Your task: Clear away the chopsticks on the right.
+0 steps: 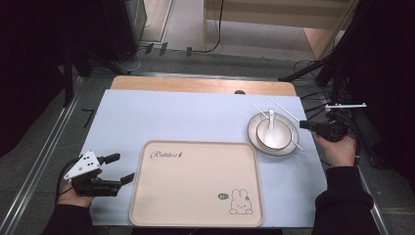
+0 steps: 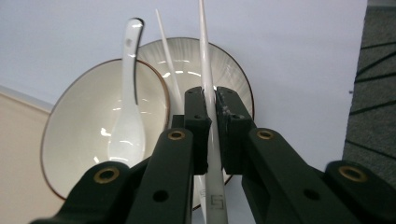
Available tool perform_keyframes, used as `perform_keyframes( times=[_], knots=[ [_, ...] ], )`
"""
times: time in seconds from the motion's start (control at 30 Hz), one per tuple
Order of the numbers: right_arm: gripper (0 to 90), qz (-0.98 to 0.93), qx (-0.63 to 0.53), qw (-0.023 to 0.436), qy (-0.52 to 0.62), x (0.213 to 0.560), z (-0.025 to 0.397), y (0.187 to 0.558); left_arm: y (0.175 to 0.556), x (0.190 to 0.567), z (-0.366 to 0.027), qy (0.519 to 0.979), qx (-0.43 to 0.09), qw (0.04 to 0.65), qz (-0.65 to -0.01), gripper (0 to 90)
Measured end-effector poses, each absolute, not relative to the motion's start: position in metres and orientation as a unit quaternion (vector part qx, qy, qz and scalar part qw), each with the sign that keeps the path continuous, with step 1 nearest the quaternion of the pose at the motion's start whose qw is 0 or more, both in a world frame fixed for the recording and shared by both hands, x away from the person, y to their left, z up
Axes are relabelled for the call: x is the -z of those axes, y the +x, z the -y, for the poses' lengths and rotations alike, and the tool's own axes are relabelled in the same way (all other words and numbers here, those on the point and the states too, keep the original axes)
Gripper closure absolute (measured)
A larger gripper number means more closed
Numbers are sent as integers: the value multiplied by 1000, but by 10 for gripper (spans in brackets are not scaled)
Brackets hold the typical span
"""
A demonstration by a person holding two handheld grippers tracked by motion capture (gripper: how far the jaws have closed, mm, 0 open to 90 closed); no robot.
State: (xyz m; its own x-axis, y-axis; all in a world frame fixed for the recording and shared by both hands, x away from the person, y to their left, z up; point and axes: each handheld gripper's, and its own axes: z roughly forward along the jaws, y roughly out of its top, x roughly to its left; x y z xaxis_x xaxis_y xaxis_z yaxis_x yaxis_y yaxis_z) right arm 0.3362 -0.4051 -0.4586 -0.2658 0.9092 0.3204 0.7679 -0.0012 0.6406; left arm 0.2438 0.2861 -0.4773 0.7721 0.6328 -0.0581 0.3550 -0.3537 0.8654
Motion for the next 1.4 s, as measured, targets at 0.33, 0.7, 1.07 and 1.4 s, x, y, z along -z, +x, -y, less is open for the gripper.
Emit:
perform_keyframes(
  times=[0.33,0.7,1.07,1.4],
  knots=[
    [848,-707,-395,116,575,421,377,310,246,478,-288,805,-142,486,-310,145],
    [848,-722,-413,105,544,418,336,281,246,478,-288,805,-140,485,-313,146],
    [848,-743,-418,85,515,428,302,244,246,477,-289,803,-142,486,-315,146],
    [847,-761,-402,79,503,445,276,220,247,477,-288,800,-143,491,-313,146]
  ],
)
